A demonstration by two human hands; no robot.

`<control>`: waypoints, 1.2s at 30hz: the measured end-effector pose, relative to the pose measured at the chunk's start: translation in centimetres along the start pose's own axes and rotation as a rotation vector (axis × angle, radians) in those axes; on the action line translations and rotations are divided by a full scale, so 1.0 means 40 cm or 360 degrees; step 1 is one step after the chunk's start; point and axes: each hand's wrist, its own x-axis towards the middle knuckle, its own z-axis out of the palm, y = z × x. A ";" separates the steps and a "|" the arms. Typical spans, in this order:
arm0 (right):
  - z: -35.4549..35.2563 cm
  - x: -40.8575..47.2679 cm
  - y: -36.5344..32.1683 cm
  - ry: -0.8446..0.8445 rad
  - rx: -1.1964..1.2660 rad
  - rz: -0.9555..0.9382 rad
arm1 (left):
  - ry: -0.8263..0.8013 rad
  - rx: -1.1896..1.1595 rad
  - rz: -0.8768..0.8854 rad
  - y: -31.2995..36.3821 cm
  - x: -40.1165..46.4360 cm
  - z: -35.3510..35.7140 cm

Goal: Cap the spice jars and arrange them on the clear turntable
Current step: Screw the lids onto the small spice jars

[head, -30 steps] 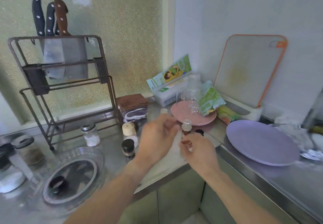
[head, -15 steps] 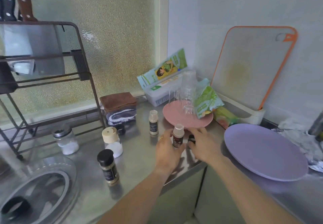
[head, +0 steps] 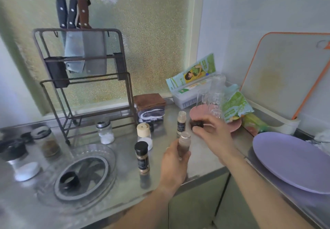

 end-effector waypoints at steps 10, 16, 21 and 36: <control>0.088 -0.081 -0.011 -0.0236 -0.0393 -0.0092 | 0.0020 0.0059 0.0032 -0.054 -0.067 -0.065; 0.099 -0.066 -0.024 -0.0469 -0.0658 -0.0203 | -0.0027 0.0014 0.0064 -0.078 -0.062 -0.074; 0.101 -0.030 -0.050 -0.0656 -0.1008 -0.0209 | -0.0027 -0.0037 0.0050 -0.095 -0.059 -0.065; 0.120 -0.030 -0.078 -0.0654 -0.1379 -0.0296 | 0.0013 0.0018 0.0121 -0.108 -0.052 -0.063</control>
